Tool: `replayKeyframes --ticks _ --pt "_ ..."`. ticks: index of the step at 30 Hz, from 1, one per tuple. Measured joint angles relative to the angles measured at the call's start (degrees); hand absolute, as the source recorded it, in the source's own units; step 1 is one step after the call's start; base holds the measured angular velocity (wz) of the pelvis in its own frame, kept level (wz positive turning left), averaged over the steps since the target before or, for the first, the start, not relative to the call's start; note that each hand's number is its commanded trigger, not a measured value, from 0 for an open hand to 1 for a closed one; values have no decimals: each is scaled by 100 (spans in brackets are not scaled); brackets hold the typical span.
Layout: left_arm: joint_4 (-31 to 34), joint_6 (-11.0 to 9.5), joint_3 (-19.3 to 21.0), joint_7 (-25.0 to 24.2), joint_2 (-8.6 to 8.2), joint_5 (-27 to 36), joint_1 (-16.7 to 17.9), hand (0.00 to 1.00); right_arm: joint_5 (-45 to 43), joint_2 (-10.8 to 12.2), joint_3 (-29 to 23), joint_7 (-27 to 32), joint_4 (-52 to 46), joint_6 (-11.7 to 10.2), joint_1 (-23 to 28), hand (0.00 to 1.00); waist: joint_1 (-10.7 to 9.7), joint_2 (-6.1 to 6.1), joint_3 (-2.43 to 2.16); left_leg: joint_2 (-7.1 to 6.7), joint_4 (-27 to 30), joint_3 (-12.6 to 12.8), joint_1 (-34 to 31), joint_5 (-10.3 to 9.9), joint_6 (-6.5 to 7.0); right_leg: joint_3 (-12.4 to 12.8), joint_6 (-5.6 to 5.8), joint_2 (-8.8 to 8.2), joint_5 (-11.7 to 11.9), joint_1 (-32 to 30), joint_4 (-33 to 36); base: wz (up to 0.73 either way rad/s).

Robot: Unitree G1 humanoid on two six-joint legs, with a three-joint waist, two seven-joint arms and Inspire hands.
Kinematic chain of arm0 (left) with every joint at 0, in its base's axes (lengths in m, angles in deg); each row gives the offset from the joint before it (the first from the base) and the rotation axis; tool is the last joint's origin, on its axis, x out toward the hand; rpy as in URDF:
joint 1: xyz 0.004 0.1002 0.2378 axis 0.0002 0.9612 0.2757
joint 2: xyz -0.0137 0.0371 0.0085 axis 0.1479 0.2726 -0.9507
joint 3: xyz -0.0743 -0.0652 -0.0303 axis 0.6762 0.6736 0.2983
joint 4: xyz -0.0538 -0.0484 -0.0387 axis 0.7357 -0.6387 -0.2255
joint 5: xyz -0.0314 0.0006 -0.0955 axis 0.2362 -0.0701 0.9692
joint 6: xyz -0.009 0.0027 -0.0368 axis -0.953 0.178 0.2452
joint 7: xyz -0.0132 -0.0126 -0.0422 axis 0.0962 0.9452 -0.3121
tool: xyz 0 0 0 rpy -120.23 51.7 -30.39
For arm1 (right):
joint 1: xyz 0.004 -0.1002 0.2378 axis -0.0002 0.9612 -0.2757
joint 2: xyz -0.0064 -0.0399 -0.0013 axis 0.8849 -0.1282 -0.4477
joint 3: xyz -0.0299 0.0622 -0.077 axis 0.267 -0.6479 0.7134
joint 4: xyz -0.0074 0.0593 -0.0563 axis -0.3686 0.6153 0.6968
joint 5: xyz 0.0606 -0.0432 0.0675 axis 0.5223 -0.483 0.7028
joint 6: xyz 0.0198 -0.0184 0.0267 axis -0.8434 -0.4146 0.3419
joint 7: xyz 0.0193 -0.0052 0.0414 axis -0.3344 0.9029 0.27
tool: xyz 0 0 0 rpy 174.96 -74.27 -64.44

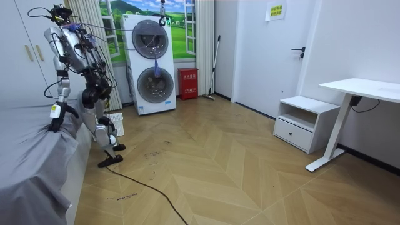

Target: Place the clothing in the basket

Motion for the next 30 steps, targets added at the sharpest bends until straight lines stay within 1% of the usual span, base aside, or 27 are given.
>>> replayKeyframes --ticks 12,20,23,25,26,28,30 --pt "4 -18 2 -1 18 0 -7 0 75 0 -2 156 16 0 2 0 0 -35 -5 3 28 -10 7 20 13 -21 -1 -10 1 25 -3 0" --pt "10 -23 34 -31 26 -1 -10 0 75 0 -7 155 120 0 17 0 5 -51 -16 6 29 -79 34 21 13 -76 -2 -13 1 91 -28 4" --pt "9 -46 70 -63 30 0 2 0 102 2 -9 145 146 0 153 0 15 -60 -14 9 22 -133 136 26 2 -183 -19 -14 12 279 -136 13" --pt "9 -45 69 -99 32 10 -5 0 210 1 -5 135 154 -1 265 0 22 -68 -20 25 2 -196 298 22 -4 -277 -35 -9 21 529 -290 11" --pt "8 -45 69 -110 33 17 -8 0 233 1 5 129 154 -8 299 0 40 -76 -20 29 -7 -206 339 21 -7 -283 -38 -4 23 583 -319 6" --pt "22 -46 142 -171 38 45 -26 0 264 17 101 44 158 -12 460 0 126 -152 -20 59 -43 -282 485 13 -19 -333 -38 -7 21 757 -361 10" --pt "57 -63 245 -194 39 43 66 0 267 81 105 -46 163 -12 556 0 131 -207 -21 69 -90 -330 632 12 -25 -408 -40 -10 22 960 -461 17"
